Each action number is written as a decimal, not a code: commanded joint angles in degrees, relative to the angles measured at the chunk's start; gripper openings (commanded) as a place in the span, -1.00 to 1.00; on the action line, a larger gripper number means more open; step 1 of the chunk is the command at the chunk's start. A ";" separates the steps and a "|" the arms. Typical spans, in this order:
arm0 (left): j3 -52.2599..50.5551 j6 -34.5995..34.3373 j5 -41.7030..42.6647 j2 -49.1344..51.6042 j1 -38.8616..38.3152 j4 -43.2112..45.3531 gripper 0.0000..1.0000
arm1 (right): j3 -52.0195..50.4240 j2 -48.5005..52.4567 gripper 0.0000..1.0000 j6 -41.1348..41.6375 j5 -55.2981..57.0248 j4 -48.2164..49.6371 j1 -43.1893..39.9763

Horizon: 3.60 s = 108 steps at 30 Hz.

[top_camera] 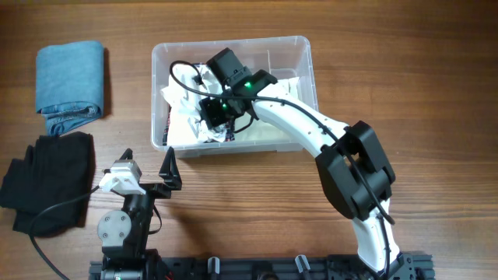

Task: Pack container
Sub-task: 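Release the T-shirt and raise the right gripper back to the right, then move the left gripper to the black cloth and grasp it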

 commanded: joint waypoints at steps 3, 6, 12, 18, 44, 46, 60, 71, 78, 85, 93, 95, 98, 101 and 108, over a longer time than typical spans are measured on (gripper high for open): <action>-0.42 -0.57 -0.35 -0.42 0.48 0.13 1.00 | 4.66 -8.07 -0.24 -0.83 0.35 -1.75 -1.44; -0.42 -0.57 -0.35 -0.42 0.48 0.13 1.00 | 5.20 -14.43 0.40 -1.05 0.63 -1.77 -2.91; -0.42 -0.57 -0.35 -0.42 0.48 0.13 0.99 | 5.20 -22.51 0.99 -2.08 6.23 -5.53 -9.49; -0.42 -0.57 -0.35 -0.42 0.48 0.13 1.00 | 5.20 -24.26 0.99 0.85 13.79 -13.70 -21.70; -0.39 -1.18 2.49 -0.42 0.48 0.37 0.99 | 5.07 -24.15 1.00 2.29 22.10 -21.70 -50.25; 0.42 -1.22 4.28 -0.42 0.48 -0.39 1.00 | 5.07 -24.15 1.00 2.29 22.10 -21.70 -50.25; 46.75 0.22 -5.07 26.47 0.48 -41.62 0.99 | 5.07 -24.15 0.99 2.32 22.10 -21.70 -50.25; 68.76 3.85 -4.39 51.58 0.48 -60.39 0.99 | 5.07 -24.15 0.99 2.32 22.10 -21.70 -50.25; 68.76 11.32 -24.63 61.13 0.48 -62.01 0.99 | 5.07 -24.15 0.99 2.29 22.10 -21.70 -50.25; 68.76 11.37 -32.59 71.28 0.48 -64.43 1.00 | 5.07 -24.15 0.99 2.32 22.10 -21.70 -50.25; 67.71 20.46 -41.92 74.47 2.51 -61.83 1.00 | 5.07 -24.15 0.99 2.32 22.10 -21.70 -50.25; 67.71 21.16 -41.38 75.76 4.02 -62.07 1.00 | 5.07 -24.15 0.99 2.32 22.10 -21.70 -50.25; 67.71 21.86 -40.61 77.99 5.99 -63.58 0.99 | 5.07 -24.15 0.99 2.29 22.10 -21.70 -50.25; 67.71 21.81 -41.09 80.81 7.87 -64.26 0.99 | 5.07 -24.15 1.00 2.32 22.10 -21.70 -50.25; 67.71 21.77 -42.80 88.65 11.02 -62.90 1.00 | 5.07 -24.15 0.99 2.32 22.10 -21.70 -50.25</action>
